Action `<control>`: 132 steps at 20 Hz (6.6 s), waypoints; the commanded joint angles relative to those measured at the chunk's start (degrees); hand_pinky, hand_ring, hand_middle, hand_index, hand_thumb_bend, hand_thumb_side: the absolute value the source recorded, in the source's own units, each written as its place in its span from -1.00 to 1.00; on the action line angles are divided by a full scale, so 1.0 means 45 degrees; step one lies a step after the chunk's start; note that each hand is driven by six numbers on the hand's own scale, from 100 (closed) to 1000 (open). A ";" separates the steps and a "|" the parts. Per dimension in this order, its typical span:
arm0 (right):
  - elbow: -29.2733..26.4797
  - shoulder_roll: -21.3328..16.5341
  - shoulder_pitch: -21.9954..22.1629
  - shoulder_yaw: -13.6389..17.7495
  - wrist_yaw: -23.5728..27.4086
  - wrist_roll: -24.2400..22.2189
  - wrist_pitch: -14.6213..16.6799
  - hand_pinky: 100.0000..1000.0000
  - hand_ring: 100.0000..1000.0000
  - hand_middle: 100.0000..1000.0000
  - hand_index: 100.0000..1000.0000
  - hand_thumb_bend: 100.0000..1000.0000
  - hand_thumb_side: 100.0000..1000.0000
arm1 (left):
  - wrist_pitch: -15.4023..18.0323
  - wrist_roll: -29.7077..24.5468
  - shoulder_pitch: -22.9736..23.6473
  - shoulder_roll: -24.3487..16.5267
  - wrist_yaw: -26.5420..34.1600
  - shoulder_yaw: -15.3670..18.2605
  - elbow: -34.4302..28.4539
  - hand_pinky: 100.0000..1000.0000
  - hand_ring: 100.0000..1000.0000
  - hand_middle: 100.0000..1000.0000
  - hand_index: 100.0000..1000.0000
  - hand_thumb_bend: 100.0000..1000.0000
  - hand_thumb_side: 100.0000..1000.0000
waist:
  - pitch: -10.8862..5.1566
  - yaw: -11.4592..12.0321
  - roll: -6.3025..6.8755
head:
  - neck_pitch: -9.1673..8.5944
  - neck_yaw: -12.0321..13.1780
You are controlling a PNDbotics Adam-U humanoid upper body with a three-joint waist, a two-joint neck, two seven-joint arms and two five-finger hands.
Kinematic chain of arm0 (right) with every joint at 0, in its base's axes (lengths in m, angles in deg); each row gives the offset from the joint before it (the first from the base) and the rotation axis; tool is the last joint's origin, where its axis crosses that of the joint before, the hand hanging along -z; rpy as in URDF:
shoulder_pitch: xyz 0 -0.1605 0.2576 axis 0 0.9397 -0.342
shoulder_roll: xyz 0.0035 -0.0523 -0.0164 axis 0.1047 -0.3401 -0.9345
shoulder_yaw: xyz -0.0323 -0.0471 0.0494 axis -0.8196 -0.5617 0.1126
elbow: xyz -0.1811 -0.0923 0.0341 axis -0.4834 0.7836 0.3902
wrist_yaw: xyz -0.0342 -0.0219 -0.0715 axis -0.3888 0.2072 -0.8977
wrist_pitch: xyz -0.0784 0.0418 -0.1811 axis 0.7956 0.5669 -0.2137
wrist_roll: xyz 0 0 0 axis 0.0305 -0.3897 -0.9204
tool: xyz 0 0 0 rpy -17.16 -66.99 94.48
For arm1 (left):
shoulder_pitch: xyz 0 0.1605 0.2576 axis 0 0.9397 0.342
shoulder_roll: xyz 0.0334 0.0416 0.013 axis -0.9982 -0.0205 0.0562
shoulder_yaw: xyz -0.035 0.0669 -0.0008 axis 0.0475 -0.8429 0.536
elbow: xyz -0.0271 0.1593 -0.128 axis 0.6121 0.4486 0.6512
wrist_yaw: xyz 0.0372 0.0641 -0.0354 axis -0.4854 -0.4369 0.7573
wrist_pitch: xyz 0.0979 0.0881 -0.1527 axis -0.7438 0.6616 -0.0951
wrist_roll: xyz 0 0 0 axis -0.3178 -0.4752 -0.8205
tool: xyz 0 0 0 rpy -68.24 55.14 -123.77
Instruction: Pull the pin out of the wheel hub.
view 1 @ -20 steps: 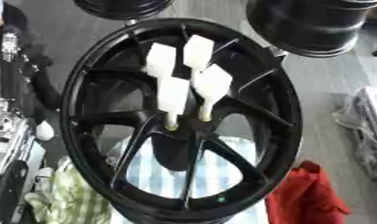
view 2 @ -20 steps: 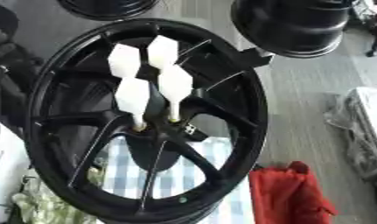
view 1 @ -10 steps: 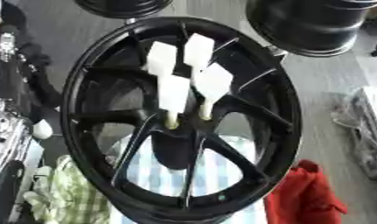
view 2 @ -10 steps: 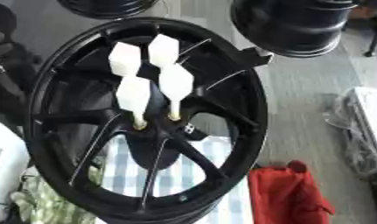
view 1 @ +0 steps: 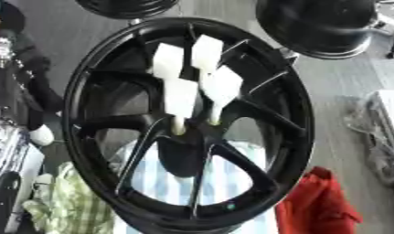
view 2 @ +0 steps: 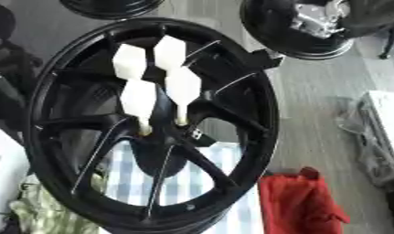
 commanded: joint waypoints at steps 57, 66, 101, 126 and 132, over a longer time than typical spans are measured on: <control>0.6428 0.1205 -0.4562 -0.0818 -0.2765 -0.7495 0.2165 0.77 0.57 0.58 0.61 -0.40 -0.78 | -0.0227 0.0662 -0.1023 -0.0732 0.0881 0.0369 -0.0551 0.38 0.62 0.50 0.53 -0.93 0.70 | 0.0303 0.0808 -0.0219 | -0.0334 -0.1363; 0.6903 0.1594 -0.4722 -0.0844 -0.2919 -0.7656 0.2312 0.77 0.55 0.58 0.60 -0.40 -0.74 | -0.0301 0.0718 -0.0934 -0.1146 0.1178 0.0428 -0.0834 0.38 0.63 0.50 0.53 -0.95 0.71 | 0.0467 0.1229 -0.0267 | -0.0439 -0.1702; 0.4181 0.2969 -0.4898 -0.0984 -0.5291 -0.7620 0.1666 0.66 0.48 0.48 0.62 -0.02 -0.78 | -0.0523 0.0910 -0.0086 -0.1622 0.0869 0.0366 -0.0247 0.38 0.64 0.50 0.52 -1.00 0.72 | -0.0027 0.0543 0.0180 | 0.0261 -0.0997; 0.5299 0.3928 -0.4103 -0.2061 -0.6406 -0.7666 0.2295 0.63 0.47 0.48 0.60 -0.20 -0.90 | -0.0555 0.0893 0.0265 -0.1943 0.0751 0.0278 -0.0021 0.38 0.64 0.50 0.52 -1.00 0.74 | -0.0185 0.0278 0.0175 | 0.0386 -0.0758; 0.5392 0.3980 -0.4145 -0.2114 -0.6453 -0.7666 0.2401 0.63 0.48 0.48 0.58 -0.24 -0.95 | -0.0564 0.0883 0.0239 -0.1936 0.0732 0.0263 -0.0028 0.38 0.64 0.50 0.52 -1.00 0.74 | -0.0137 0.0353 0.0156 | 0.0318 -0.0795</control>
